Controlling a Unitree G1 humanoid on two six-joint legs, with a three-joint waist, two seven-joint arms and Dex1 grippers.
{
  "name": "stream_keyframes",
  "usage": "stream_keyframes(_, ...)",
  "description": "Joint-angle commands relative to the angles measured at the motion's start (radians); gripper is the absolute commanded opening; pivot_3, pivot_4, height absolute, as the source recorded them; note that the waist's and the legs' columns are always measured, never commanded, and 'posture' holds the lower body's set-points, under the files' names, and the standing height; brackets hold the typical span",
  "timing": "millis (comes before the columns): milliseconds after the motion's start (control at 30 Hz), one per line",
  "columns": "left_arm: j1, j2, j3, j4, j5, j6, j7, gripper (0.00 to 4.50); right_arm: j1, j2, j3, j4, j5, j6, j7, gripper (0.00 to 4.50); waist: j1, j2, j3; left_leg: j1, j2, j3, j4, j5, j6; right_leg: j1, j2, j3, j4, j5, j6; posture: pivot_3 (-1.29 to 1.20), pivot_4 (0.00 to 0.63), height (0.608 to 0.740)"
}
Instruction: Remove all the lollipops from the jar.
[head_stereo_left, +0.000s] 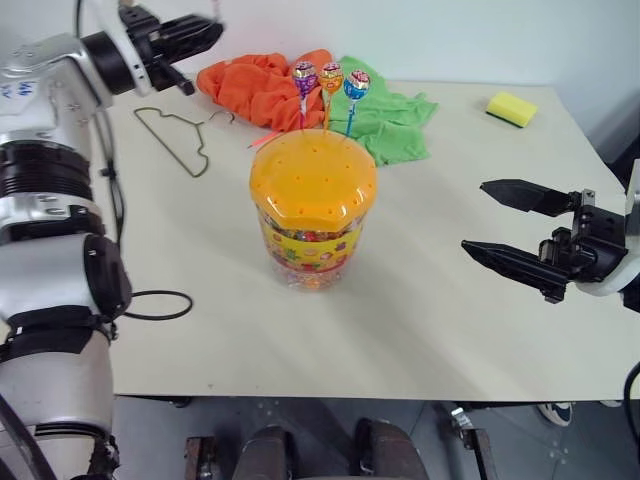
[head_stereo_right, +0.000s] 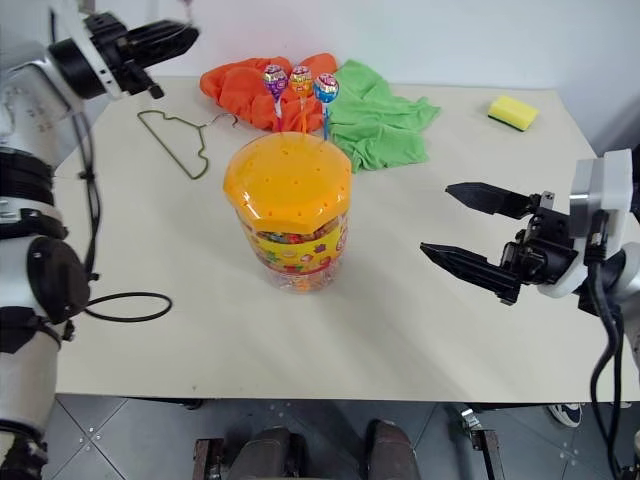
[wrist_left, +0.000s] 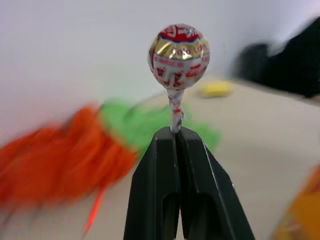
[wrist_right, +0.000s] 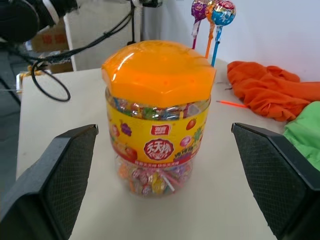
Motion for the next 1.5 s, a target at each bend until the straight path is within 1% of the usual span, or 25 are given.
stream_keyframes(33, 0.084, 0.074, -0.067, -0.088, 0.098, 0.189, 0.091, 0.03, -0.033, -0.031, 0.0, 0.029, -0.001, -0.01, 0.053, 4.5, -0.001, 0.0, 0.0, 0.0, 0.0, 0.0, 0.0, 0.0, 0.0, 0.0, 0.0, 0.0, 0.0, 0.0, 0.0, 0.0, 0.15, 0.74)
stream_keyframes(100, 0.155, 0.12, -0.109, -0.118, 0.159, 0.294, 0.146, 0.03, -0.059, -0.029, 0.017, 0.057, -0.015, -0.016, 0.065, 4.5, -0.004, 0.0, 0.0, 0.0, 0.0, 0.0, 0.0, 0.0, 0.0, 0.0, 0.0, 0.0, 0.0, 0.0, 0.0, 0.0, 0.15, 0.74)
stream_keyframes(167, 0.207, 0.147, -0.127, -0.148, 0.188, 0.374, 0.179, 0.03, -0.08, -0.02, 0.035, 0.074, -0.029, -0.022, 0.074, 4.5, -0.005, -0.001, 0.0, 0.0, 0.0, 0.0, 0.0, 0.0, 0.0, 0.0, 0.0, 0.0, 0.0, 0.0, 0.0, 0.0, 0.15, 0.74)
stream_keyframes(300, 0.306, 0.201, -0.169, -0.209, 0.227, 0.528, 0.194, 0.03, -0.117, 0.008, 0.088, 0.1, -0.052, -0.036, 0.094, 4.5, 0.003, -0.004, 0.002, -0.001, 0.0, 0.0, 0.001, 0.0, 0.0, -0.001, 0.0, 0.0, 0.001, 0.0, 0.0, 0.0, 0.15, 0.74)
stream_keyframes(467, 0.347, 0.243, -0.227, -0.213, 0.259, 0.672, 0.19, 0.03, -0.159, 0.02, 0.132, 0.141, -0.081, -0.052, 0.123, 4.5, 0.011, -0.004, 0.002, -0.001, 0.0, 0.0, 0.001, 0.0, 0.0, -0.001, 0.0, 0.0, 0.001, 0.0, 0.0, 0.0, 0.15, 0.74)
stream_keyframes(567, 0.357, 0.26, -0.256, -0.217, 0.264, 0.717, 0.182, 0.03, -0.175, 0.023, 0.141, 0.156, -0.09, -0.056, 0.133, 4.5, 0.011, -0.004, 0.002, -0.001, 0.0, 0.0, 0.001, 0.0, 0.0, -0.001, 0.0, 0.0, 0.001, 0.0, 0.0, 0.0, 0.15, 0.74)
stream_keyframes(633, 0.384, 0.284, -0.286, -0.25, 0.257, 0.759, 0.15, 0.03, -0.18, 0.026, 0.145, 0.164, -0.095, -0.059, 0.141, 4.5, 0.008, -0.004, 0.002, -0.001, 0.0, 0.0, 0.001, 0.0, 0.0, -0.001, 0.0, 0.0, 0.001, 0.0, 0.0, 0.0, 0.15, 0.74)
stream_keyframes(733, 0.403, 0.308, -0.268, -0.31, 0.222, 0.829, 0.127, 0.66, -0.184, 0.029, 0.147, 0.169, -0.1, -0.059, 0.149, 4.5, 0.006, -0.004, 0.002, -0.001, 0.0, 0.0, 0.001, 0.0, 0.0, -0.001, 0.0, 0.0, 0.001, 0.0, 0.0, 0.0, 0.15, 0.74)
stream_keyframes(767, 0.408, 0.312, -0.265, -0.324, 0.217, 0.837, 0.124, 0.97, -0.184, 0.03, 0.146, 0.169, -0.101, -0.059, 0.15, 4.5, 0.006, -0.004, 0.002, -0.001, 0.0, 0.0, 0.001, 0.0, 0.0, -0.001, 0.0, 0.0, 0.001, 0.0, 0.0, 0.0, 0.15, 0.74)
stream_keyframes(833, 0.421, 0.343, -0.297, -0.387, 0.215, 0.864, 0.105, 1.61, -0.187, 0.03, 0.146, 0.173, -0.105, -0.058, 0.156, 4.5, 0.007, -0.004, 0.002, -0.001, 0.0, 0.0, 0.001, 0.0, 0.0, -0.001, 0.0, 0.0, 0.001, 0.0, 0.0, 0.0, 0.15, 0.74)
stream_keyframes(967, 0.403, 0.404, -0.35, -0.483, 0.203, 0.895, 0.062, 2.81, -0.19, 0.025, 0.141, 0.178, -0.109, -0.053, 0.169, 4.5, 0.009, -0.004, 0.002, -0.001, 0.0, 0.0, 0.001, 0.0, 0.0, -0.001, 0.0, 0.001, 0.001, 0.0, 0.0, 0.0, 0.15, 0.74)
stream_keyframes(1067, 0.376, 0.437, -0.367, -0.536, 0.187, 0.882, 0.022, 3.8, -0.19, 0.017, 0.132, 0.18, -0.105, -0.046, 0.178, 4.5, 0.01, -0.004, 0.002, -0.001, 0.0, 0.001, 0.001, 0.0, 0.0, -0.001, 0.0, 0.001, 0.001, 0.0, 0.0, 0.0, 0.15, 0.74)
stream_keyframes(1133, 0.342, 0.434, -0.347, -0.562, 0.171, 0.835, 0.005, 4.43, -0.189, 0.01, 0.124, 0.18, -0.1, -0.04, 0.183, 4.5, 0.012, -0.004, 0.002, -0.001, 0.0, 0.001, 0.001, 0.0, 0.0, -0.001, 0.0, 0.001, 0.002, 0.0, 0.0, 0.0, 0.15, 0.74)
stream_keyframes(1200, 0.312, 0.406, -0.302, -0.582, 0.133, 0.78, -0.017, 4.47, -0.192, 0.006, 0.116, 0.178, -0.092, -0.032, 0.18, 4.5, 0.012, -0.004, 0.002, -0.002, 0.0, 0.0, 0.002, 0.0, 0.0, -0.001, 0.0, 0.001, 0.001, 0.0, 0.0, 0.0, 0.15, 0.74)
stream_keyframes(1300, 0.333, 0.303, -0.144, -0.661, 0.003, 0.566, -0.075, 4.47, -0.196, 0.014, 0.094, 0.174, -0.073, -0.024, 0.158, 4.5, 0.014, -0.004, 0.002, -0.002, 0.0, 0.0, 0.002, 0.0, 0.0, -0.001, -0.001, 0.001, 0.002, 0.0, 0.0, 0.0, 0.15, 0.74)
stream_keyframes(1367, 0.35, 0.226, -0.061, -0.674, -0.059, 0.416, -0.095, 4.47, -0.19, 0.019, 0.083, 0.169, -0.066, -0.022, 0.147, 4.5, 0.014, -0.004, 0.002, -0.002, 0.0, -0.001, 0.004, 0.0, 0.0, -0.001, -0.002, 0.0, 0.003, 0.0, 0.0, 0.0, 0.15, 0.74)
stream_keyframes(1400, 0.351, 0.17, -0.018, -0.663, -0.097, 0.324, -0.109, 4.47, -0.183, 0.02, 0.074, 0.162, -0.057, -0.016, 0.14, 4.5, 0.013, -0.004, 0.002, -0.003, 0.0, -0.001, 0.005, 0.0, 0.0, -0.001, -0.002, 0.0, 0.003, 0.0, 0.0, 0.0, 0.15, 0.74)
stream_keyframes(1500, 0.329, 0.034, 0.044, -0.591, -0.172, 0.127, -0.154, 4.47, -0.167, 0.024, 0.052, 0.14, -0.034, -0.003, 0.115, 4.5, 0.01, -0.004, 0.002, -0.004, 0.0, -0.001, 0.007, 0.0, 0.0, -0.001, -0.001, -0.001, 0.003, 0.0, 0.0, 0.0, 0.15, 0.74)
